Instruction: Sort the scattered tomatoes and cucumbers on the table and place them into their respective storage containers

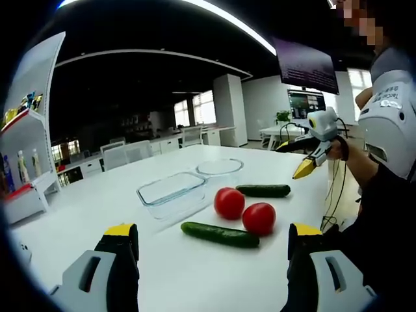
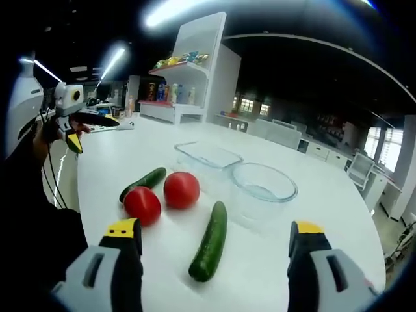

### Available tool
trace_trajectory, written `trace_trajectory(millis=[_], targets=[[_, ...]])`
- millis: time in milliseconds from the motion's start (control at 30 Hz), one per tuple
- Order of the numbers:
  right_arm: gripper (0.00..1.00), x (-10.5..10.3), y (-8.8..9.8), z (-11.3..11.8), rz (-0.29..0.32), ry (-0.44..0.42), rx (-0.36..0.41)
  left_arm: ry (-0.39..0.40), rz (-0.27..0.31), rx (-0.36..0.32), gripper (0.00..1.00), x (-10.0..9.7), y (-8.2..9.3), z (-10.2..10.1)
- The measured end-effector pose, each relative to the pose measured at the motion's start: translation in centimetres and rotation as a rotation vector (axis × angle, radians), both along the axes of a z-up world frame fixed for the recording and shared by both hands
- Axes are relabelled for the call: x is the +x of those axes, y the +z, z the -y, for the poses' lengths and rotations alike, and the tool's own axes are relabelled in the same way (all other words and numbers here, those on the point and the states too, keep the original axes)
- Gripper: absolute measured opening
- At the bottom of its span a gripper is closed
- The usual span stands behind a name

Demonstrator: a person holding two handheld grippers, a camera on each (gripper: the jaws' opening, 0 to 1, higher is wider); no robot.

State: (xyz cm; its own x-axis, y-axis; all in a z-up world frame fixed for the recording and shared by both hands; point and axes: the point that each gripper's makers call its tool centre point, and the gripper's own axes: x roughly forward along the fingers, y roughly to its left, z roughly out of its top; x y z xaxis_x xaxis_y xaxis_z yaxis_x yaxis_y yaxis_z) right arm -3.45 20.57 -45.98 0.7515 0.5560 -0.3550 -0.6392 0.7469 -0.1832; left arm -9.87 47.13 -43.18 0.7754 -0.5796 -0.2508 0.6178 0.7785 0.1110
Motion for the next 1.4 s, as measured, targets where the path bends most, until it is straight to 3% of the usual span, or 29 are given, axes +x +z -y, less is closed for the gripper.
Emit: trace_trajectory(millis=[533,1400], targets=[[0.88,0.1,-0.9,-2.9,-0.019,0.07,0.013,0.009,0.0,0.005,0.95,-0.4,0.0,-0.2],[0.87,0.9,-1.3,-5.5,-0.03,0.121,0.028,0.015,-0.008,0.012,0.95,-0.4,-0.5,-0.4]])
